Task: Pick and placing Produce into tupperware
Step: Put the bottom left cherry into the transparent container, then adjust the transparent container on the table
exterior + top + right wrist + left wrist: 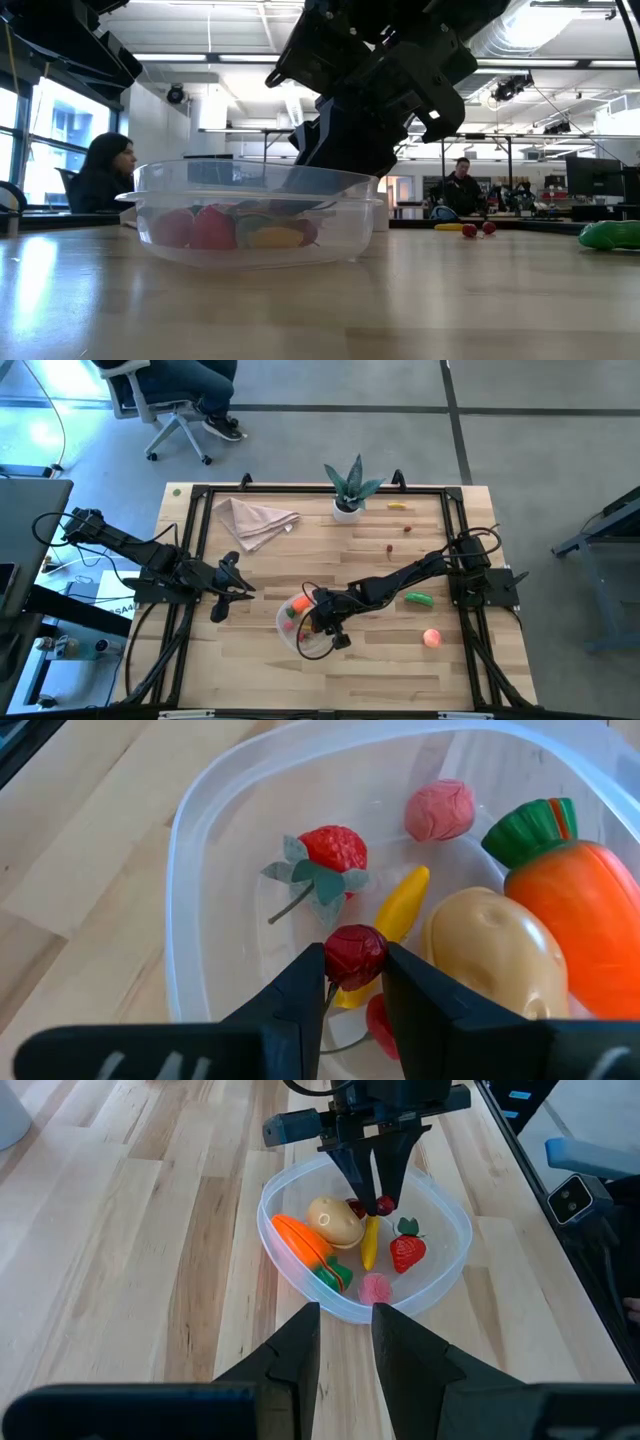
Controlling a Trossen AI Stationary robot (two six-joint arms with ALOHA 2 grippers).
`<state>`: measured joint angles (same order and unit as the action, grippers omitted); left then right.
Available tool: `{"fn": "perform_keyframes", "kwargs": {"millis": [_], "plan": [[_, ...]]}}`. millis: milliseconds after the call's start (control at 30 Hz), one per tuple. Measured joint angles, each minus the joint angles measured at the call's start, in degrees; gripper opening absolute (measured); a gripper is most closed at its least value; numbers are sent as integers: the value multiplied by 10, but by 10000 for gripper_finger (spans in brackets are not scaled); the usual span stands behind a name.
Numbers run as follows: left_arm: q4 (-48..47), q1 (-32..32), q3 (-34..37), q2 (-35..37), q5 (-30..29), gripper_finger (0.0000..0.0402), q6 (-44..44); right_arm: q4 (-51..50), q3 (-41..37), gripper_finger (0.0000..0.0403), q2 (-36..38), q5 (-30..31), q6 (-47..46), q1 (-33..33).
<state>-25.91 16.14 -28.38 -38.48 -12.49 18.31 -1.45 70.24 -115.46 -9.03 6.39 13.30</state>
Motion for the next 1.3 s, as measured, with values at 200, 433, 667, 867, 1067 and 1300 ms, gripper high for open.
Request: {"fn": "perform_keyframes", "kwargs": {"millis": [200,433,667,867,1067,1300], "plan": [[0,0,0,0,0,83,0,0,0,83,0,-2,1,0],[0,0,0,0,0,83,0,0,0,83,0,-4,1,0],[0,0,0,0,0,83,0,0,0,101,0,-3,0,0],[0,0,0,0,0,83,0,0,0,123,0,1,0,-1],[0,0,0,0,0,83,0,0,0,126,0,1,0,-1],[0,0,0,0,0,83,0,-7,2,126,12,5,8,-1]]}}
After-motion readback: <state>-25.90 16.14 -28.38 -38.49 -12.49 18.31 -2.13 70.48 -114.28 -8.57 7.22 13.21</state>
